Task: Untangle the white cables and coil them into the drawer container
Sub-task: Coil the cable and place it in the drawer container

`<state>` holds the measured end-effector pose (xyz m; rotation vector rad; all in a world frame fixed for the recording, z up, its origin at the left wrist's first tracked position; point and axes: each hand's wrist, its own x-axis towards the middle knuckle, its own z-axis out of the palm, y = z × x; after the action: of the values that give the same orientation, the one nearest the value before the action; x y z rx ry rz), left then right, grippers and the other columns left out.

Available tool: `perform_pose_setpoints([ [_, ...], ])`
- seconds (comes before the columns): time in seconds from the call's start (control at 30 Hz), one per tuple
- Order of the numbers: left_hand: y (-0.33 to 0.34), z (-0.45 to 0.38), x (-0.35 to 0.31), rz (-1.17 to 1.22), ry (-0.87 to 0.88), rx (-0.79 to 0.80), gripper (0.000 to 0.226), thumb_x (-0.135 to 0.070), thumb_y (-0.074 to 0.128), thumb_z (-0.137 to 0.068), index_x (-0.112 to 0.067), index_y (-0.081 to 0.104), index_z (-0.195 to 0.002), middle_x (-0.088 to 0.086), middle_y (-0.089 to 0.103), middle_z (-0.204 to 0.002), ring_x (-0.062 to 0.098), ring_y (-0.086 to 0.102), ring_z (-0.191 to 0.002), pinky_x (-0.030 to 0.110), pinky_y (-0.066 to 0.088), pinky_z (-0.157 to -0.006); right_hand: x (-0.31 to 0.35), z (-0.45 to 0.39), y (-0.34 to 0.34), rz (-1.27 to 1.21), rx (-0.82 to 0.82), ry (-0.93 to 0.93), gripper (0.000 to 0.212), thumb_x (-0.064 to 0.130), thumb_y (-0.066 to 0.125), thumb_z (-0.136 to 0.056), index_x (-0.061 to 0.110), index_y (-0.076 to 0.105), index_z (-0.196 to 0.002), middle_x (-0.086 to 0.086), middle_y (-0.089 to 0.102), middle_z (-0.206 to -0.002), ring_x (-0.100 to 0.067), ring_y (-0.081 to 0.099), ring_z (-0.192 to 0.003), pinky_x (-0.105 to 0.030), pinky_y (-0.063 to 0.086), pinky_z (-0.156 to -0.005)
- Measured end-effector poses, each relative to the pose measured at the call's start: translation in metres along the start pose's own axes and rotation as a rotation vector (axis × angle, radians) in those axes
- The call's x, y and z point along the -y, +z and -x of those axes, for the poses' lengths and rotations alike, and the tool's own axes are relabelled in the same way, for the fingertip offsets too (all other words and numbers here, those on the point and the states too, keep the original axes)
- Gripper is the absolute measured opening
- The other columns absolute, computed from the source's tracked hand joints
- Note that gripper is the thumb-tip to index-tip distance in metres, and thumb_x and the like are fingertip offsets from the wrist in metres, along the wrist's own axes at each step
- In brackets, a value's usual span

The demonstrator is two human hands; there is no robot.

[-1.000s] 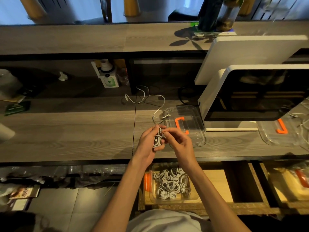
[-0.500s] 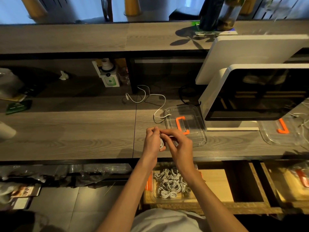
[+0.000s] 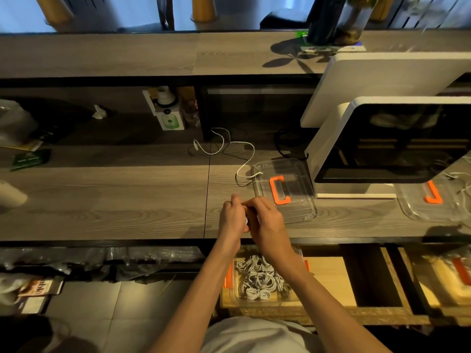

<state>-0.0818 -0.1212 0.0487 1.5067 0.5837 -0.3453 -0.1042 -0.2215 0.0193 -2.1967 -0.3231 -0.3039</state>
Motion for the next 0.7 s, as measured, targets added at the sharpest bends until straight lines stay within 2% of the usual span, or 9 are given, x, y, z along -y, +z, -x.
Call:
perform_pose_setpoints([
  [0.07,0.004,0.003,-0.001,0.037,0.02,-0.07,0.049,-0.039,0.028,-0.11,-0.01,0.054,-0.08,0.003,0.053,-0.067,0.016,0.053,-0.063,0.025,0.04,-0.054,0.003,-0.002,0.001,-0.018,0.008,0.012,0.007,0.011,0.062,-0.101,0.011,0.067,-0.106,0.002,0.06,-0.099,-0.011,0.058,-0.088,-0.02,0.047,-0.075],
  [0.17,0.002,0.001,0.001,0.111,0.019,-0.125,0.049,-0.033,0.03,-0.111,-0.014,0.051,-0.072,0.002,0.054,-0.061,0.015,0.053,-0.06,0.022,0.039,-0.049,0.005,-0.004,0.002,-0.037,0.029,0.022,0.008,0.007,0.065,-0.098,0.012,0.067,-0.104,0.002,0.06,-0.097,-0.009,0.057,-0.088,-0.017,0.045,-0.074],
  [0.23,-0.003,0.0,0.001,0.15,-0.01,-0.113,0.044,-0.03,0.031,-0.111,-0.012,0.055,-0.08,0.003,0.055,-0.066,0.015,0.054,-0.063,0.022,0.044,-0.044,0.007,-0.006,0.003,-0.084,0.018,0.038,0.006,0.01,0.065,-0.099,0.013,0.069,-0.103,0.003,0.064,-0.096,-0.007,0.06,-0.089,-0.017,0.048,-0.076],
  [0.33,-0.005,-0.002,-0.001,0.188,-0.039,-0.04,0.041,-0.034,0.031,-0.111,-0.005,0.061,-0.106,0.006,0.058,-0.08,0.015,0.055,-0.069,0.029,0.057,-0.049,0.01,-0.007,-0.001,-0.245,-0.047,0.112,0.008,0.014,0.066,-0.1,0.015,0.071,-0.106,0.008,0.07,-0.096,-0.011,0.068,-0.092,-0.022,0.055,-0.077],
  [0.4,-0.005,-0.002,-0.001,0.198,-0.047,-0.002,0.044,-0.035,0.031,-0.11,-0.002,0.061,-0.114,0.009,0.06,-0.084,0.013,0.054,-0.061,0.021,0.048,-0.038,0.011,-0.009,-0.003,-0.353,-0.076,0.161,0.01,0.012,0.068,-0.099,0.014,0.071,-0.108,0.007,0.072,-0.096,-0.014,0.071,-0.092,-0.029,0.06,-0.077],
  [0.5,-0.002,-0.001,0.0,0.236,-0.083,0.017,0.045,-0.033,0.033,-0.11,0.002,0.061,-0.114,0.013,0.062,-0.08,0.01,0.053,-0.046,0.018,0.036,-0.034,0.012,-0.009,-0.004,-0.415,-0.094,0.197,0.01,0.009,0.069,-0.097,0.012,0.068,-0.107,0.005,0.072,-0.096,-0.017,0.071,-0.095,-0.033,0.061,-0.079],
  [0.63,-0.004,0.0,0.002,0.302,-0.105,0.044,0.042,-0.033,0.037,-0.109,-0.001,0.064,-0.105,0.009,0.062,-0.076,0.012,0.053,-0.052,0.02,0.034,-0.037,0.012,-0.009,-0.006,-0.431,-0.066,0.212,0.011,0.011,0.071,-0.096,0.013,0.069,-0.107,0.006,0.072,-0.097,-0.016,0.071,-0.098,-0.031,0.06,-0.084],
  [0.7,-0.005,0.0,0.001,0.359,-0.106,0.09,0.041,-0.034,0.039,-0.108,-0.001,0.062,-0.103,0.009,0.06,-0.077,0.011,0.05,-0.048,0.018,0.033,-0.035,0.009,-0.011,-0.012,-0.438,-0.064,0.226,0.01,0.012,0.07,-0.097,0.013,0.07,-0.107,0.005,0.073,-0.097,-0.014,0.071,-0.096,-0.028,0.059,-0.082],
])
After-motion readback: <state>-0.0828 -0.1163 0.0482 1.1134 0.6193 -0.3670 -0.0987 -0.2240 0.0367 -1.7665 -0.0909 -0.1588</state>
